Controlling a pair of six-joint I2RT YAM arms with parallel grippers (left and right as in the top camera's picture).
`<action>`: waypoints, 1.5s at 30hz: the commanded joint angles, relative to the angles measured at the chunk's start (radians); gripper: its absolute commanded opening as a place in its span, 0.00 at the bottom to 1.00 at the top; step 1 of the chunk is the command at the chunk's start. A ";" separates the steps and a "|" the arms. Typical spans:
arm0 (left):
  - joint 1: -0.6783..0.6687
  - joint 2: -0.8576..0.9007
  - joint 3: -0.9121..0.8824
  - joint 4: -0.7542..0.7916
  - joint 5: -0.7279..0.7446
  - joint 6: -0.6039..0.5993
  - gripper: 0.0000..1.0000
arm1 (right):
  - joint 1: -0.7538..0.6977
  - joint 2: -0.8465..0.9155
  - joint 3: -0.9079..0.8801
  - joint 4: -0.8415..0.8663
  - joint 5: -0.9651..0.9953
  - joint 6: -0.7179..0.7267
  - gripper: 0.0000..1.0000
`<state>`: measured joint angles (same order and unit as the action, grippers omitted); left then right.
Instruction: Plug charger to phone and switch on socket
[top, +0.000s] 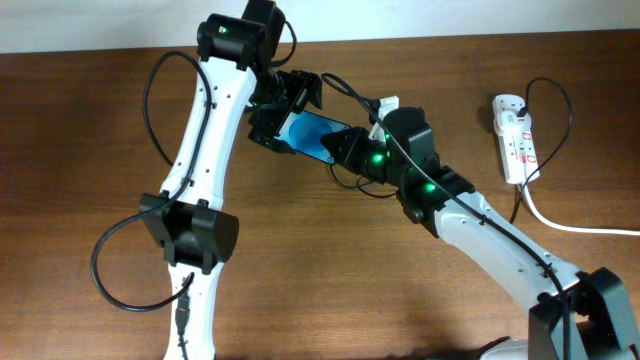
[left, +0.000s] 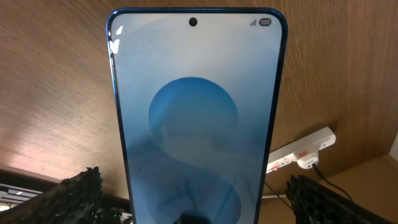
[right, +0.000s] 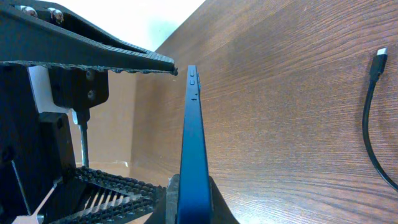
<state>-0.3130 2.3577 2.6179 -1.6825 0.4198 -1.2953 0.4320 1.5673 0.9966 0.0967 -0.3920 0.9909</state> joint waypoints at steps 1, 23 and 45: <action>0.015 -0.002 0.023 0.002 0.010 0.038 0.99 | -0.009 -0.011 0.007 0.005 -0.014 -0.021 0.04; 0.028 -0.002 0.023 0.159 0.357 1.036 0.99 | -0.708 -0.657 -0.040 -0.649 -0.203 -0.253 0.04; 0.028 0.000 -0.227 0.652 0.831 0.940 0.99 | -0.395 -0.237 -0.491 0.783 0.193 0.673 0.04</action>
<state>-0.2874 2.3573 2.4725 -1.0912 1.1347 -0.3195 0.0120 1.3346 0.4908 0.8639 -0.2794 1.5383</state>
